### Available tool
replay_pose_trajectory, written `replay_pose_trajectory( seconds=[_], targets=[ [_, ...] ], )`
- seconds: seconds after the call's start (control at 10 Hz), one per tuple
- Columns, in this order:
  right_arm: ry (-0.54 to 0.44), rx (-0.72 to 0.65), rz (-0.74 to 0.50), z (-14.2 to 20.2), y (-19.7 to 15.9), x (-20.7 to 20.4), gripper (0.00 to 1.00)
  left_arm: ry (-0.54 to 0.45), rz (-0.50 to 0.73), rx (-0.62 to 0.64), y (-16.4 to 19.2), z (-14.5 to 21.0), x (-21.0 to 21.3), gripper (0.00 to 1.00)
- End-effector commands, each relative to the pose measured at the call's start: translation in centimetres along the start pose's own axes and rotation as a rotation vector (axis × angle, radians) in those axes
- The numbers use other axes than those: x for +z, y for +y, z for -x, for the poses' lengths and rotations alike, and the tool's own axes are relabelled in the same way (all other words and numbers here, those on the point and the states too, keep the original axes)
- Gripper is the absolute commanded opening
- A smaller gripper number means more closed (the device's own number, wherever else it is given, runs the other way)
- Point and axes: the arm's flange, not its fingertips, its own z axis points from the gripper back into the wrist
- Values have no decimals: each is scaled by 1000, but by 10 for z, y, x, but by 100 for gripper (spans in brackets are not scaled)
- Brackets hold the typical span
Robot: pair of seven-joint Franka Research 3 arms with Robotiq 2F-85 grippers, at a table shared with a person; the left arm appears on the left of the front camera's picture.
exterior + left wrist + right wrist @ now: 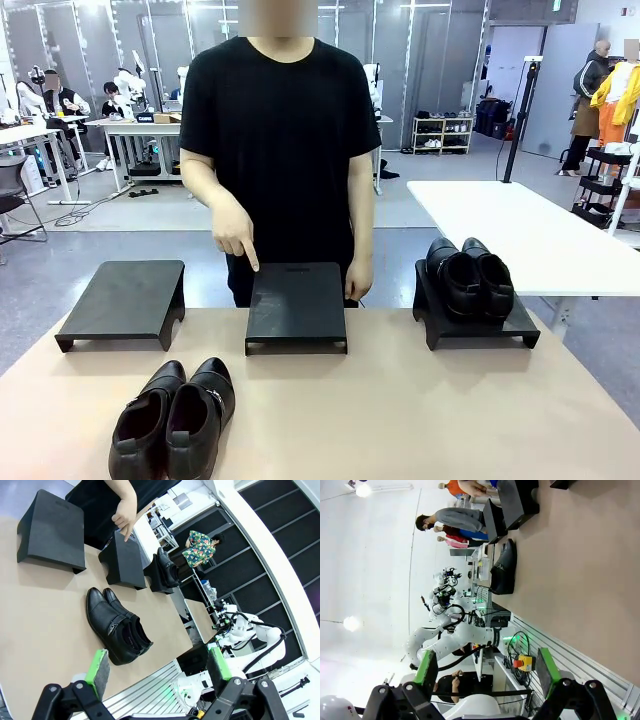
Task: Place the shoes on the stand as instructed by the person.
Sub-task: Pick up another pair of Shoes and place it on the Shoes Stand indicated by the person.
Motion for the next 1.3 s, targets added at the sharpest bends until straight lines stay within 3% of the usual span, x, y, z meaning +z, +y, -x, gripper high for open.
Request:
replay_pose_trajectory(
  seconds=[0.0, 0.2, 0.3, 0.7, 1.2],
  targets=[
    [-9, 4, 9, 3, 1, -2, 100, -11, 20, -22, 0, -3, 2, 100],
    [-9, 4, 9, 3, 1, -2, 100, 66, -35, 2, -12, -3, -7, 100],
    [-9, 4, 9, 3, 1, -2, 100, 78, -44, -14, -31, -6, -10, 100],
    [-9, 4, 9, 3, 1, -2, 100, 304, -198, -45, -120, -26, -58, 100],
    [-9, 4, 9, 3, 1, -2, 100, 590, -460, -316, -231, -55, -163, 100]
  ],
)
